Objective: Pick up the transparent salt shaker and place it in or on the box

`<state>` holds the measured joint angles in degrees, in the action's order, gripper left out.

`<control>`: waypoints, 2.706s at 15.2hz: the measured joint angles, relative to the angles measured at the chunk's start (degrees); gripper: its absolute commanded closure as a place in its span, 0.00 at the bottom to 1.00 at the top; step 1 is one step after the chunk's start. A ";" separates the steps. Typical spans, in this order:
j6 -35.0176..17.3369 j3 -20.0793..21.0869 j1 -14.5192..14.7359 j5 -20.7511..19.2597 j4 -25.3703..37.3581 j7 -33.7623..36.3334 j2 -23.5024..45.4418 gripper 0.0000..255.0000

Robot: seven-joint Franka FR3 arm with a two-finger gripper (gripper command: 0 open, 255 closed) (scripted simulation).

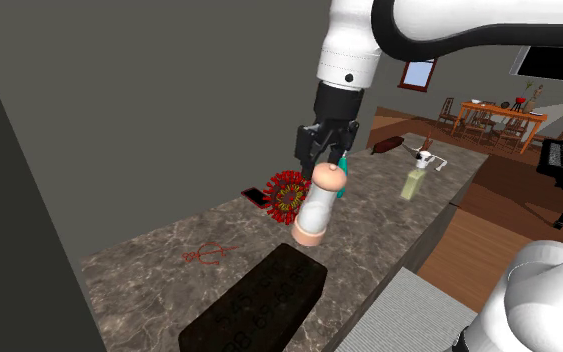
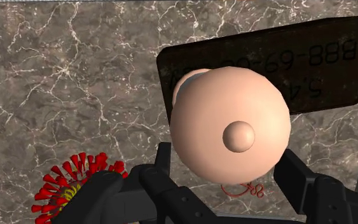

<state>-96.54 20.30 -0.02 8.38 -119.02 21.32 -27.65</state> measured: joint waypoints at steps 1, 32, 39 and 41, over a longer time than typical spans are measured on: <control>0.50 1.04 0.15 0.00 1.65 1.34 1.07 1.00; -14.40 11.58 1.76 -2.18 -1.02 13.29 13.17 1.00; -17.39 11.91 1.80 -2.29 -3.53 13.44 13.68 1.00; -17.41 11.92 1.80 -2.29 -3.54 13.45 13.69 1.00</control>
<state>-113.96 32.21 1.78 6.09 -122.57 34.77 -13.96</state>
